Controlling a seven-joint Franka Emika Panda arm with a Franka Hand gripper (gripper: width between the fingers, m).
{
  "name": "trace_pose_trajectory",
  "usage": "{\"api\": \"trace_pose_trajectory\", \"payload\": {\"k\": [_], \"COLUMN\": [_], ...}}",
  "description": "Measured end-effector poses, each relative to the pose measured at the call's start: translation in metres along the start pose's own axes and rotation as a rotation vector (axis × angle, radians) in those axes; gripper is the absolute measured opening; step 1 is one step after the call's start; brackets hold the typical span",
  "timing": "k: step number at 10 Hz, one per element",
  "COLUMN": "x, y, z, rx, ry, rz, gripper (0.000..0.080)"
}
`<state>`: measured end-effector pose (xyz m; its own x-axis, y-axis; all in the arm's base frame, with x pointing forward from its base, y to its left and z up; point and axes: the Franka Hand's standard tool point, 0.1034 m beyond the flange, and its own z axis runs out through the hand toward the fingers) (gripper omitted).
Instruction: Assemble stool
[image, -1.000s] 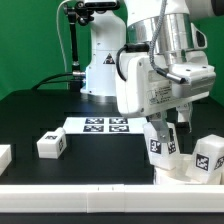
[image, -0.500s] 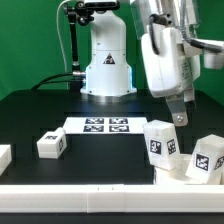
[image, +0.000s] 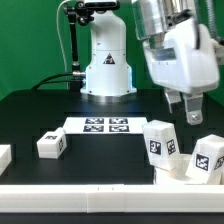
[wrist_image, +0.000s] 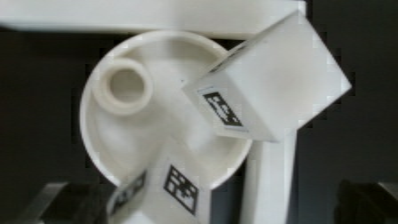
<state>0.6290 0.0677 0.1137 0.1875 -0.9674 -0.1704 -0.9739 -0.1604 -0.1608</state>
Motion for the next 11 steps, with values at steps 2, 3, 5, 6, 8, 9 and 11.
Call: {"api": "trace_pose_trajectory", "payload": {"k": [2,3,5,6,8,9,11], "x": [-0.003,0.000,0.001,0.001,0.005,0.007,0.010], "y": [-0.006,-0.007,-0.007,-0.007,-0.007,-0.008,-0.009], "z": [-0.001,-0.001,-0.001,-0.001,-0.001,-0.001,-0.005], "rx": [-0.060,-0.052,-0.052,-0.052,-0.057,-0.070,-0.098], "ry": [-0.034,-0.026,-0.027,-0.029,-0.011,0.012,0.005], "rz": [-0.220,-0.302,-0.413,-0.487,-0.708,-0.895,-1.150], "gripper": [0.0648,0.0648,0.0648,0.0648,0.0648,0.0648,0.0648]}}
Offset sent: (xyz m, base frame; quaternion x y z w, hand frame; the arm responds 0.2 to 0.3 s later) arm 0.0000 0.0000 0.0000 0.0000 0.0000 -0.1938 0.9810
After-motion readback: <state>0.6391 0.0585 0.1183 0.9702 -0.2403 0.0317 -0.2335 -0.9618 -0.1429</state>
